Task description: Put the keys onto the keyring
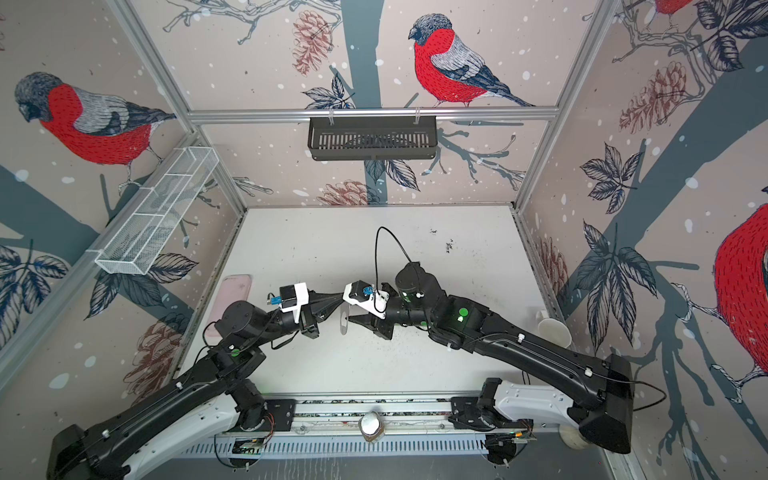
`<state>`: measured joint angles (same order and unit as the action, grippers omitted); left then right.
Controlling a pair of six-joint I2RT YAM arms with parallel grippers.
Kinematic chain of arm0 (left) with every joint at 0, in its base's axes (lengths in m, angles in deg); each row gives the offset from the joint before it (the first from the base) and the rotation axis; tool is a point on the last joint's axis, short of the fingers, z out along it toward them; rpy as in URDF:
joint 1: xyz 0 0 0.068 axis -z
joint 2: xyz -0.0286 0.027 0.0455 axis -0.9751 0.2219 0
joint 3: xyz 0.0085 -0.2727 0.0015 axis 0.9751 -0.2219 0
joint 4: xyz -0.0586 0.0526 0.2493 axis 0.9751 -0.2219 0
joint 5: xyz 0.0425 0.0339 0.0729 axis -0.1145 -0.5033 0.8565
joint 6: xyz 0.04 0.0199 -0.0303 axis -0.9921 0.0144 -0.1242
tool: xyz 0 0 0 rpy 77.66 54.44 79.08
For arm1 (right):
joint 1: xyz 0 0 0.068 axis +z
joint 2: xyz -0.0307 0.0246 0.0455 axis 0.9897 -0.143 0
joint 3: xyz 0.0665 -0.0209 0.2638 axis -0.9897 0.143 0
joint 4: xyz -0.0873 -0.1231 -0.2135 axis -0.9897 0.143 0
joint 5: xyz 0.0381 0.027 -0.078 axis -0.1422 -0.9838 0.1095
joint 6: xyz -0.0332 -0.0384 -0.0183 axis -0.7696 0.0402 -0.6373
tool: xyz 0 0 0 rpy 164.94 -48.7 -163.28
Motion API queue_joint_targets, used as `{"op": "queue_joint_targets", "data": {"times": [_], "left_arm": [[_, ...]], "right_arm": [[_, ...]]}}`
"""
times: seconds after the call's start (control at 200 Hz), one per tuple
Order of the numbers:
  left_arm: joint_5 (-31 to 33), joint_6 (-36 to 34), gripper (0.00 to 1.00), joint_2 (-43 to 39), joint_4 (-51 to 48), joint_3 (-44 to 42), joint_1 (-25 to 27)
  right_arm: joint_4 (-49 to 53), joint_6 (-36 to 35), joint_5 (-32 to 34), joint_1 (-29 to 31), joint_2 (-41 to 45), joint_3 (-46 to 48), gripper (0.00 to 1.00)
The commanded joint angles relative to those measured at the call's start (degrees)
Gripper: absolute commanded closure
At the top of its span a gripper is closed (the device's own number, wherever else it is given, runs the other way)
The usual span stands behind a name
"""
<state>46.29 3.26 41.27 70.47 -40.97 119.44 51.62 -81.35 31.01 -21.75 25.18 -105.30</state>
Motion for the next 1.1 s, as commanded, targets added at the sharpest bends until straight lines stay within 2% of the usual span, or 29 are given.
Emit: {"op": "queue_joint_targets", "data": {"times": [0.0, 0.34, 0.5, 0.72, 0.841, 1.096], "left_arm": [[-0.19, 0.62, 1.00, -0.24, 3.66, -0.04, -0.24], [-2.51, 1.34, 1.00, 0.42, 5.20, -0.43, -0.58], [-3.70, 1.86, 1.00, 0.40, 6.21, -0.57, -1.04], [-5.73, 3.07, 1.00, 0.63, 7.62, -0.74, -1.85], [-6.21, 3.43, 1.00, 0.87, 8.27, -0.84, -2.11], [-7.10, 4.07, 1.00, 1.22, 9.29, -1.02, -2.53]], "right_arm": [[-0.77, 0.07, 2.52, -0.02, 1.42, 0.49, 0.58], [-1.05, 0.19, 4.37, -0.02, 2.24, 1.12, 0.56], [-1.10, -0.08, 4.87, -0.09, 1.59, 1.27, 0.68], [-0.85, -0.62, 3.53, -0.10, 0.48, 0.87, 0.90], [-0.24, -1.15, 1.46, -0.12, 0.04, 0.17, 0.95], [0.40, -2.73, -1.88, 0.07, -0.40, -1.04, 0.98]]}}
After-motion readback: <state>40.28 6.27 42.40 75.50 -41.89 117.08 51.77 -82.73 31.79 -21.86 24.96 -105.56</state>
